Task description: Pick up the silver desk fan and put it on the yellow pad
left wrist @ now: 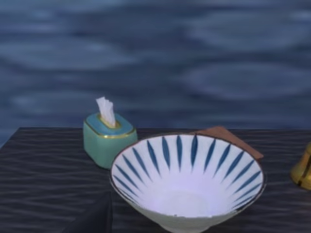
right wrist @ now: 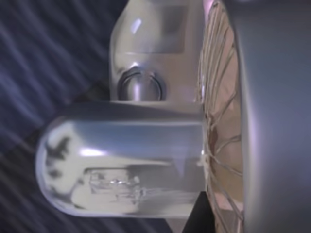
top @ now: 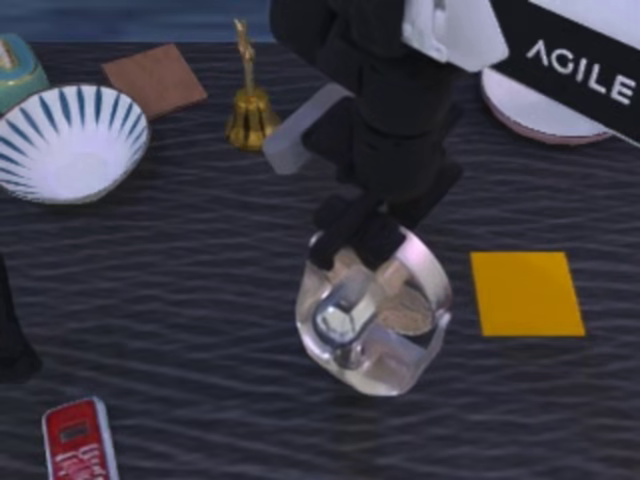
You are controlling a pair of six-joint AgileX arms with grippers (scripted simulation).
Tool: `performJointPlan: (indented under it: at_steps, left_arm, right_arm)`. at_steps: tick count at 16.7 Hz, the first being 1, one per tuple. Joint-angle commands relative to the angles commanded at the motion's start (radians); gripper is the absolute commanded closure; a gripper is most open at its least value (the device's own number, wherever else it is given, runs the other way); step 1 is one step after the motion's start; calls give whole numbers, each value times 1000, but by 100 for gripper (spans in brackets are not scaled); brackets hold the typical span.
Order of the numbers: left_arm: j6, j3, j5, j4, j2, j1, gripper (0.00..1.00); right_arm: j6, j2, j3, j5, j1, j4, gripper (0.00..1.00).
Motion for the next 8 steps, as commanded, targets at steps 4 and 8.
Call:
performJointPlan:
  at_steps: [4, 8]
  left_arm:
    - [0, 0, 0, 0, 0, 0, 0]
    - [0, 0, 0, 0, 0, 0, 0]
  right_arm:
    - [-1, 1, 38, 0, 1, -38, 100]
    - [10, -1, 35, 0, -5, -36, 100]
